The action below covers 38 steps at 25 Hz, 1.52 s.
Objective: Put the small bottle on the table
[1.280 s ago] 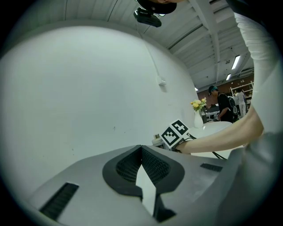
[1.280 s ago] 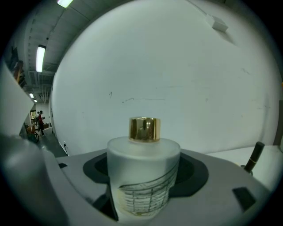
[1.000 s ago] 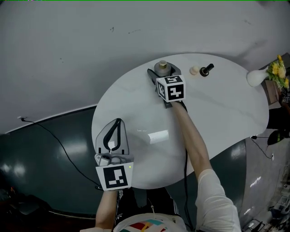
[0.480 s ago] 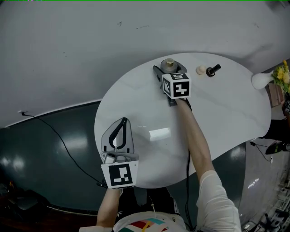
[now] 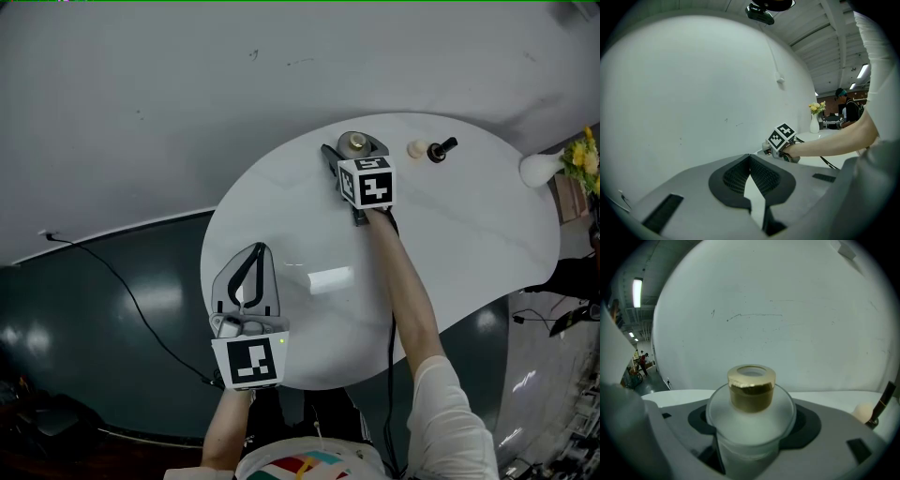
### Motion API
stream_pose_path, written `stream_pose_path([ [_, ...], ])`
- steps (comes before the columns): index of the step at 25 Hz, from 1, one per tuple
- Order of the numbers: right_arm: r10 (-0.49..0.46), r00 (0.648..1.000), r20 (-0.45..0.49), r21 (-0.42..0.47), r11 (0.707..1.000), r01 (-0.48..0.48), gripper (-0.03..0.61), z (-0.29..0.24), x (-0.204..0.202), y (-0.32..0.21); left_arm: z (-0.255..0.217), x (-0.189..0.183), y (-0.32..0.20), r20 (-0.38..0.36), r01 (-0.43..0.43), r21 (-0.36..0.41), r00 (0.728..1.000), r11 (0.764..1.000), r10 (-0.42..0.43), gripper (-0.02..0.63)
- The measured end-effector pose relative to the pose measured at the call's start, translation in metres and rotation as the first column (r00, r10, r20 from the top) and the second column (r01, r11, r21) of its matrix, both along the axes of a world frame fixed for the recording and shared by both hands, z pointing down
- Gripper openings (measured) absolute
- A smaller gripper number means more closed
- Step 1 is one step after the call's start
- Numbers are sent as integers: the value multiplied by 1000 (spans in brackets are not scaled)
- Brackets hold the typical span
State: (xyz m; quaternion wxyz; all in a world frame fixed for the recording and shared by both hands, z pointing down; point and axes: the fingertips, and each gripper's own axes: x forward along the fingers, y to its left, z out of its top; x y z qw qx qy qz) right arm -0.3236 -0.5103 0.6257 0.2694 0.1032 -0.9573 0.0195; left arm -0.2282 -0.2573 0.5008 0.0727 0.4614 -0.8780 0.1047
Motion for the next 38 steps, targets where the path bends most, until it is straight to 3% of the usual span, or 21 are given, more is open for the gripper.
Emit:
stream_pose_path([
  [10, 43, 994, 105, -4, 999, -42, 350, -45, 0, 2, -16, -5, 15, -4, 24, 10, 1000, 1000, -24, 17],
  [17, 39, 965, 259, 17, 999, -45, 348, -161, 20, 16, -74, -4, 16, 39, -3, 71, 999, 997, 0, 17],
  [18, 35, 955, 296, 25, 999, -45, 338, -184, 23, 21, -84, -4, 17, 51, -11, 77, 999, 997, 7, 17],
  [20, 30, 929, 369, 50, 997, -52, 226, -231, 34, 32, -107, -3, 17, 80, -31, 94, 997, 995, 24, 17],
  [27, 20, 843, 537, 181, 974, -138, 23, -355, 108, 90, -180, 15, 17, 136, -92, 190, 989, 977, 67, 17],
  [32, 32, 780, 625, 226, 949, -221, 12, -399, 178, 149, -217, 30, 26, 151, -122, 250, 985, 961, 85, 17],
  [35, 36, 781, 623, 282, 921, -267, 12, -401, 216, 183, -231, 46, 36, 207, -138, 250, 975, 959, 86, 17],
  [38, 74, 798, 598, 272, 918, -289, 12, -390, 247, 206, -234, 62, 41, 239, -169, 241, 965, 956, 110, 17],
])
